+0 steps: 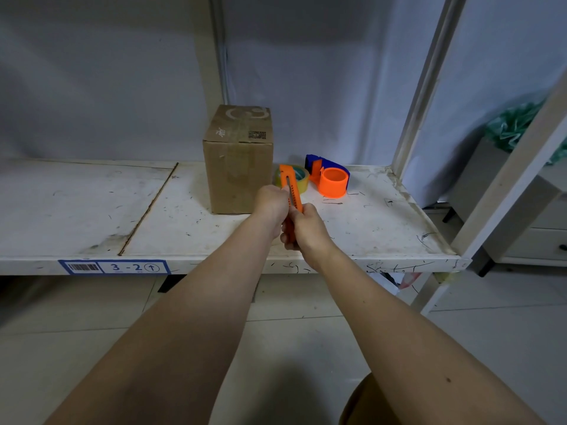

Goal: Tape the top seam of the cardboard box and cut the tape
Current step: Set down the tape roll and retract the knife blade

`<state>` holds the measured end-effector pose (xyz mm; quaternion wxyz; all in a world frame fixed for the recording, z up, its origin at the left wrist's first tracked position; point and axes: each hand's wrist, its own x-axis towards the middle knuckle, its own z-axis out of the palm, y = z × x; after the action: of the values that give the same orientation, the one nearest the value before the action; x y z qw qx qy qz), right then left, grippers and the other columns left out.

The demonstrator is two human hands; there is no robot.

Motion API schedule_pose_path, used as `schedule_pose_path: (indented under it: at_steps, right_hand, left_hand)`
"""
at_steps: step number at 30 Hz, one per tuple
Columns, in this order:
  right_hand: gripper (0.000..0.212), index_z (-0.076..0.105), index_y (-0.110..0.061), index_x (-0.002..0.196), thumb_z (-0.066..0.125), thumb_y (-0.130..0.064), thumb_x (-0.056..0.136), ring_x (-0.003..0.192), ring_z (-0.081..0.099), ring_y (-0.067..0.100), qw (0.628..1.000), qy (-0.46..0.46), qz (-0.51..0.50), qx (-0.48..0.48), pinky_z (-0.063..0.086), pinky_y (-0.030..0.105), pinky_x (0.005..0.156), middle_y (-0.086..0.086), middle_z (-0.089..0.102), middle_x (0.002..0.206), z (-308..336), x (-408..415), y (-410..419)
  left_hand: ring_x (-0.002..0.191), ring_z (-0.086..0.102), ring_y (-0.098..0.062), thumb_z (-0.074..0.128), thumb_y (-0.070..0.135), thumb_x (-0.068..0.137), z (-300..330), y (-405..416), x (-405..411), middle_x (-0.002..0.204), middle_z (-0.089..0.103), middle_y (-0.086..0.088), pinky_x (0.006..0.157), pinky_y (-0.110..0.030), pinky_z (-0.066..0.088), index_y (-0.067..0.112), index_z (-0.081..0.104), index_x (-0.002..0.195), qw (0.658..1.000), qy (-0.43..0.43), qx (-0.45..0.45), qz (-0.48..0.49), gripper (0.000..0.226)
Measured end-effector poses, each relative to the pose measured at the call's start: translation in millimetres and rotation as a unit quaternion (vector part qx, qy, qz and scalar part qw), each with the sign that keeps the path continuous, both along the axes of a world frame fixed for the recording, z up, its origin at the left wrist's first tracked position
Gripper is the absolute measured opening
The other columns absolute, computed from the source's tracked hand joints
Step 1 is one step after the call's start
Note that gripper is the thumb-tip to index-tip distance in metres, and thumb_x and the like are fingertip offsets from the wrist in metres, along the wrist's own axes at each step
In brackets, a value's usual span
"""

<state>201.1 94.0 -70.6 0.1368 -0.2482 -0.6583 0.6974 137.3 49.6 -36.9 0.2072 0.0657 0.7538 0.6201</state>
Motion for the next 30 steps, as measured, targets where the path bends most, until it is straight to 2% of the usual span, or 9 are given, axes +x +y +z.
schedule_pose_path:
  at_steps: [3,6,9,11,14,17,21,24,30]
  right_hand:
    - [0.023,0.042,-0.015,0.1,0.034,-0.036,0.101,0.053,0.052,0.017,0.999,0.003,-0.016,-0.039,0.044,0.027,0.05,0.005,0.056,0.072,-2,-2,6]
    - [0.025,0.049,-0.008,0.108,0.032,-0.025,0.101,0.057,0.057,0.017,0.997,0.021,-0.047,-0.055,0.051,0.028,0.054,0.009,0.06,0.075,-2,-4,17]
    - [0.025,0.053,-0.008,0.103,0.03,-0.018,0.101,0.073,0.064,0.024,0.993,0.021,-0.115,-0.022,0.059,0.039,0.072,0.012,0.063,0.087,-8,-10,39]
    - [0.029,0.056,-0.009,0.1,0.031,-0.023,0.099,0.085,0.065,0.032,0.981,-0.009,-0.18,0.067,0.057,0.045,0.079,0.014,0.064,0.091,-15,-14,59]
    - [0.04,0.063,-0.01,0.1,0.031,-0.034,0.097,0.087,0.065,0.033,0.949,-0.083,-0.246,0.177,0.049,0.038,0.073,0.01,0.069,0.091,-22,-16,93]
    - [0.04,0.061,-0.011,0.107,0.031,-0.033,0.095,0.089,0.066,0.032,0.93,-0.143,-0.292,0.173,0.049,0.036,0.075,0.008,0.07,0.097,-24,-22,130]
    - [0.021,0.06,-0.004,0.101,0.048,-0.009,0.084,0.064,0.059,0.026,0.932,-0.211,-0.255,0.145,0.046,0.031,0.059,0.012,0.067,0.081,-26,-33,172]
    - [0.012,0.06,-0.003,0.094,0.054,-0.004,0.084,0.053,0.055,0.022,0.931,-0.244,-0.222,0.155,0.045,0.028,0.053,0.01,0.06,0.068,-31,-42,193]
    - [0.024,0.047,-0.007,0.065,0.052,-0.007,0.088,0.052,0.049,0.024,0.912,-0.296,-0.222,0.176,0.042,0.032,0.055,0.012,0.054,0.065,-39,-62,224]
  left_hand:
    - [0.06,0.046,-0.019,0.04,0.024,0.1,-3,2,1,0.072,0.053,-0.005,0.059,-0.028,0.042,0.018,0.058,0.077,1.0,0.004,-0.019,-0.021,0.03]
    - [0.066,0.053,-0.019,0.035,0.017,0.099,-7,6,4,0.086,0.062,-0.008,0.057,-0.03,0.049,0.016,0.065,0.095,0.999,-0.012,-0.021,-0.044,0.03]
    - [0.076,0.059,-0.018,0.036,0.008,0.097,-11,17,6,0.115,0.065,-0.01,0.075,-0.032,0.05,0.016,0.056,0.127,0.997,-0.011,-0.015,-0.076,0.037]
    - [0.094,0.062,-0.02,0.038,0.007,0.098,-12,28,6,0.123,0.063,-0.008,0.086,-0.032,0.045,0.014,0.051,0.135,0.993,0.0,-0.017,-0.119,0.04]
    - [0.114,0.056,-0.022,0.039,0.009,0.1,-13,53,10,0.13,0.059,-0.01,0.089,-0.029,0.04,0.01,0.048,0.139,0.983,0.028,-0.031,-0.18,0.04]
    - [0.127,0.052,-0.027,0.038,0.008,0.098,-23,81,5,0.14,0.055,-0.011,0.1,-0.035,0.042,0.011,0.05,0.138,0.975,0.055,-0.071,-0.201,0.042]
    - [0.127,0.051,-0.031,0.039,0.007,0.095,-38,114,-5,0.139,0.055,-0.013,0.109,-0.043,0.041,0.012,0.053,0.136,0.973,0.063,-0.103,-0.194,0.043]
    - [0.13,0.049,-0.03,0.041,0.008,0.095,-48,133,-13,0.142,0.053,-0.013,0.11,-0.042,0.04,0.012,0.052,0.137,0.971,0.06,-0.112,-0.203,0.044]
    - [0.12,0.054,-0.027,0.04,0.003,0.097,-66,161,-27,0.129,0.058,-0.012,0.106,-0.034,0.042,0.005,0.053,0.134,0.971,0.031,-0.101,-0.215,0.04]
